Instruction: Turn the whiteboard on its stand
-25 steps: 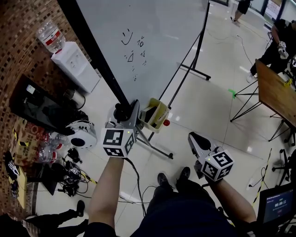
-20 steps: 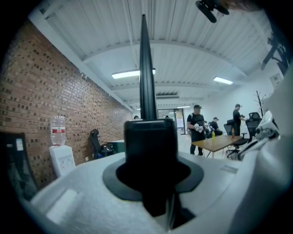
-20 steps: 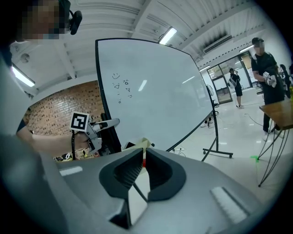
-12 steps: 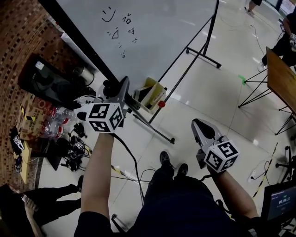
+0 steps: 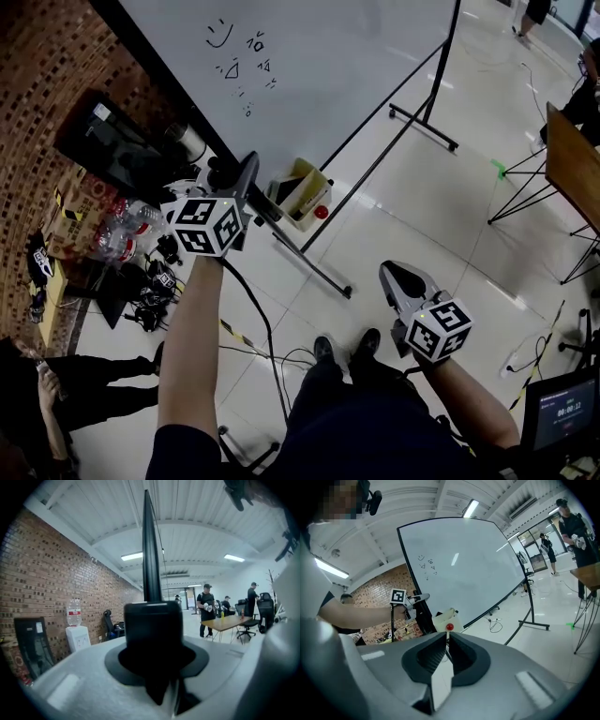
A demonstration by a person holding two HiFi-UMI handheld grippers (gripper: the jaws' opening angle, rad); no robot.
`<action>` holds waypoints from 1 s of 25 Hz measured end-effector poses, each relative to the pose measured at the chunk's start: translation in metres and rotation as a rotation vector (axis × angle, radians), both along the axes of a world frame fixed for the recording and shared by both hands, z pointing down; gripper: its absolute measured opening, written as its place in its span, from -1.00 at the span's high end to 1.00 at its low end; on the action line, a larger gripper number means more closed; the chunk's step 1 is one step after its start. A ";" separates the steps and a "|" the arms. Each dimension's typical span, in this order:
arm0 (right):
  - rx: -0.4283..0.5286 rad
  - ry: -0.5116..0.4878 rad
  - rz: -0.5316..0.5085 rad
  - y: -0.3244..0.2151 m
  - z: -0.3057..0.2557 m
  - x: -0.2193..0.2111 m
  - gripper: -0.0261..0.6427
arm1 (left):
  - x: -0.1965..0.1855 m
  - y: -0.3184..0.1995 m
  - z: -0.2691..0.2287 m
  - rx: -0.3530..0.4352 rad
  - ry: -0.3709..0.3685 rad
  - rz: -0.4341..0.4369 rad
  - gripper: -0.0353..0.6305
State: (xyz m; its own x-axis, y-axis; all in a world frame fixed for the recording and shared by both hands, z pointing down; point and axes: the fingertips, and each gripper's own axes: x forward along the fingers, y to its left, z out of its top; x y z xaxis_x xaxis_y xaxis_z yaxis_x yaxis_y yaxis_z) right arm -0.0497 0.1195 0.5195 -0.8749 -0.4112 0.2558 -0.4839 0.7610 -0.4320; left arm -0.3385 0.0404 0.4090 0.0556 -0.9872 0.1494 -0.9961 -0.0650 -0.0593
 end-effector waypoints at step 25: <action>0.071 0.014 0.045 0.067 -0.034 0.020 0.86 | 0.024 0.118 -0.004 0.016 0.012 -0.009 0.47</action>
